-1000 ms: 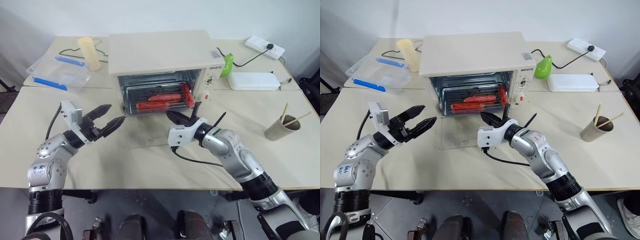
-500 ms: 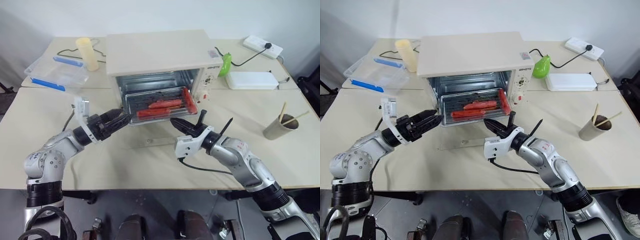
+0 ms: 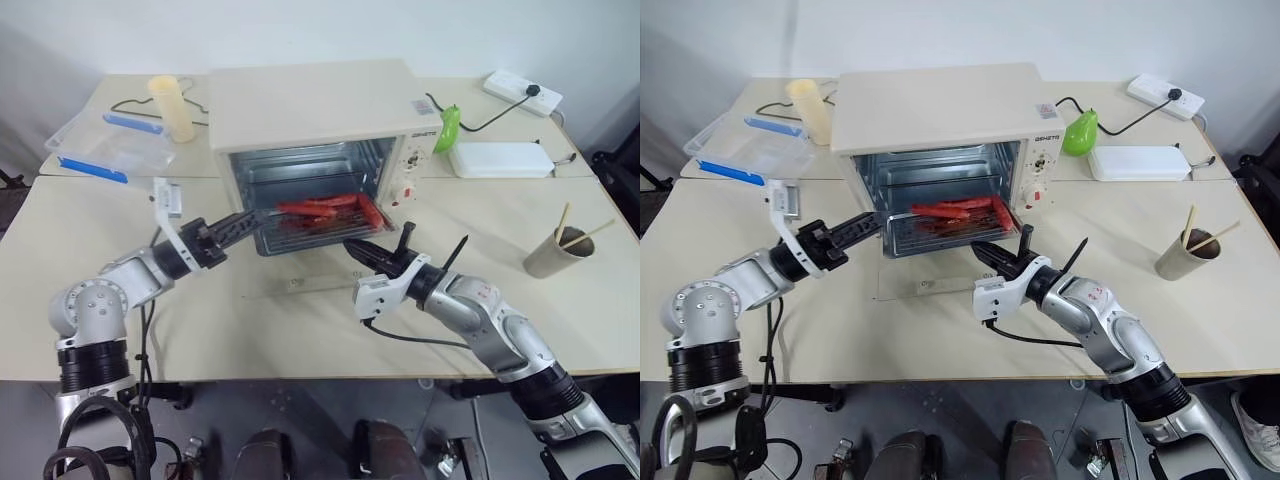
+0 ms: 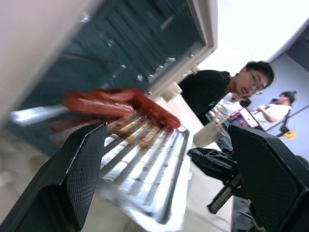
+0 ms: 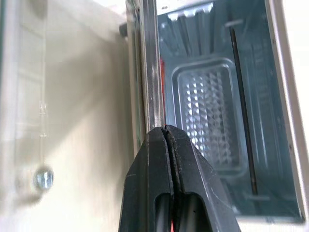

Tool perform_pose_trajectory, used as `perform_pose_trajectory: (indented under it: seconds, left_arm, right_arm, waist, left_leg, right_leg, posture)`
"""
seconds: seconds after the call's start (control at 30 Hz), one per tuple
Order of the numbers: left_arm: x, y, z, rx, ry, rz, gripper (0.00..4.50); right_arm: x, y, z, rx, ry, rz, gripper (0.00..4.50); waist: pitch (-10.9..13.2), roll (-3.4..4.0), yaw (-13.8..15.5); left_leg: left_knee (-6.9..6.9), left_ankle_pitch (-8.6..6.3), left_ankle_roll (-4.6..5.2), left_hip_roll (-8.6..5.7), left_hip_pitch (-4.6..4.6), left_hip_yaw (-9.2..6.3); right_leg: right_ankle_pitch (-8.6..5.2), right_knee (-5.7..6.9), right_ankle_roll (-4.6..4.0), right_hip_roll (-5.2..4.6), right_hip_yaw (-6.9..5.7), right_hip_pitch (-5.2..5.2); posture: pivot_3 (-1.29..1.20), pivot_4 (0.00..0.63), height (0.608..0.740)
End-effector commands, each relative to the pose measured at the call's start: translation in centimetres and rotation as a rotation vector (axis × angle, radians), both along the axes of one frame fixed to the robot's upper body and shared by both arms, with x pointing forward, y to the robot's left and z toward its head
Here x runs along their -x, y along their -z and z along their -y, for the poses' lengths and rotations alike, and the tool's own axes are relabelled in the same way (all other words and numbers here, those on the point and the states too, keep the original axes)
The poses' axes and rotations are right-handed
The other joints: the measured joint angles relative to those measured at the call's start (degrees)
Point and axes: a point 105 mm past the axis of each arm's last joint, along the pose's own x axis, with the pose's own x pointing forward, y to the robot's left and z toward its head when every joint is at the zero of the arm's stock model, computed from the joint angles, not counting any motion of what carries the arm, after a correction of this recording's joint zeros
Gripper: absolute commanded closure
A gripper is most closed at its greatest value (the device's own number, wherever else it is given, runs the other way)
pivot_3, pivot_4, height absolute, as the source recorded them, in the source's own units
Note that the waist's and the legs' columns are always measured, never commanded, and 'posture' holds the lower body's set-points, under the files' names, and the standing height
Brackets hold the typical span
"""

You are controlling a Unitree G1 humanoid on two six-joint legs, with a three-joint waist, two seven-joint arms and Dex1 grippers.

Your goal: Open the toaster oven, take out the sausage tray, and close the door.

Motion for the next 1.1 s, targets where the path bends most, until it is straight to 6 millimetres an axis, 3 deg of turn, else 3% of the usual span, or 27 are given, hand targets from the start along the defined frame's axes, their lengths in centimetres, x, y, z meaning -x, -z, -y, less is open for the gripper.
perform_pose_trajectory:
  seconds: [0.03, 0.3, 0.57, 0.97, 1.1]
  left_arm:
    - [0.8, 0.0, -0.7, -0.022, 0.013, 0.01, 0.24]
    - [1.5, 1.8, -1.5, -0.051, -0.005, -0.095, 0.24]
    - [1.8, 2.8, -1.2, -0.018, 0.0, -0.199, 0.24]
    - [1.1, 3.2, 1.2, 0.054, 0.053, -0.337, 0.24]
    - [1.2, 4.6, 1.1, 0.01, 0.047, -0.437, 0.24]
  right_arm:
    - [0.3, -0.5, 0.1, -0.013, -0.008, 0.035, 4.49]
    - [0.4, 1.1, 1.2, 0.007, 0.011, 0.071, 4.49]
    - [1.0, 0.9, 1.1, -0.026, -0.012, 0.103, 4.49]
    - [1.9, 1.0, 1.1, -0.046, -0.041, 0.096, 4.49]
    - [1.9, 1.1, 1.2, -0.049, -0.033, 0.087, 4.49]
  waist:
    - [0.0, 0.0, 0.04]
    - [0.0, -0.01, 0.24]
    - [0.0, -0.01, 0.13]
    - [-0.03, -0.05, 0.15]
    - [-0.03, -0.05, 0.15]
  left_leg:
    - [-0.02, 0.0, 0.0, 0.0, 0.03, 0.01]
    - [0.0, 0.0, 0.0, -0.02, 0.03, 0.03]
    - [0.0, 0.01, -0.01, 0.0, 0.08, 0.08]
    - [0.03, 0.01, -0.01, -0.03, 0.1, 0.07]
    - [0.02, 0.01, -0.01, -0.02, 0.15, 0.07]
  right_leg:
    - [0.0, 0.01, 0.0, 0.0, 0.01, 0.01]
    - [0.0, 0.01, 0.0, -0.01, 0.1, 0.03]
    - [0.0, 0.02, 0.0, 0.0, 0.18, 0.02]
    - [0.0, 0.03, 0.0, -0.01, 0.21, 0.07]
    - [0.0, 0.05, 0.0, 0.0, 0.21, 0.08]
  posture:
    - [0.0, 0.15, 0.74]
    - [0.0, 0.15, 0.74]
    - [0.0, 0.15, 0.74]
    - [0.0, 0.15, 0.74]
    - [0.0, 0.15, 0.74]
